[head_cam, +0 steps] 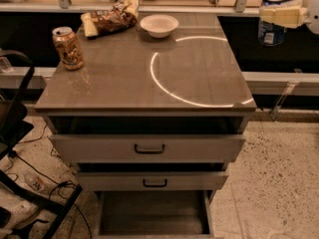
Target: Place pepsi can into bottom drawer
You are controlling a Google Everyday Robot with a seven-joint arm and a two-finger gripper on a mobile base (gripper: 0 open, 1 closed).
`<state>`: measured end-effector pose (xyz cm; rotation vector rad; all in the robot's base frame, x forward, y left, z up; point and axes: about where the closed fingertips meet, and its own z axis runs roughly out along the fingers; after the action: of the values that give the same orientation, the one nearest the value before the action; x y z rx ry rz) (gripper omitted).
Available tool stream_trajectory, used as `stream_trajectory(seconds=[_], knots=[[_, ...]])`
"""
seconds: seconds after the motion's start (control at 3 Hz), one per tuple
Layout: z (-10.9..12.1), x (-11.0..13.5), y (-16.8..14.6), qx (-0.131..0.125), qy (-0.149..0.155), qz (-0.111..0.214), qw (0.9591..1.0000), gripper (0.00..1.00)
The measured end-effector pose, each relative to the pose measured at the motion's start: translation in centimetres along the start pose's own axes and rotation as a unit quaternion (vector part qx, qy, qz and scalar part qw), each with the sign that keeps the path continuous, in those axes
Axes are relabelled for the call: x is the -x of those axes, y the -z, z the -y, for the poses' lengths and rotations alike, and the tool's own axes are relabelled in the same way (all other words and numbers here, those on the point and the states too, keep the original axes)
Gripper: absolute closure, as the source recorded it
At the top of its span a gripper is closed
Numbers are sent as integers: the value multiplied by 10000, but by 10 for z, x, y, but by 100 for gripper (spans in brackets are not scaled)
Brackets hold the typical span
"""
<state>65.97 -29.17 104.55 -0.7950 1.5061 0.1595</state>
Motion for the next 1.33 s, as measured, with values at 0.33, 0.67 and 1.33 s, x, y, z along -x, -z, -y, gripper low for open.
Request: stream_trajectory(seconds=[0.33,0.67,1.33], knots=[[-17,-18,73,3,-135,-200,9997,100],[-35,-54,142,23,-657,-287,9974,100],[-72,-163,231,-396,-2273,-712,9704,100]])
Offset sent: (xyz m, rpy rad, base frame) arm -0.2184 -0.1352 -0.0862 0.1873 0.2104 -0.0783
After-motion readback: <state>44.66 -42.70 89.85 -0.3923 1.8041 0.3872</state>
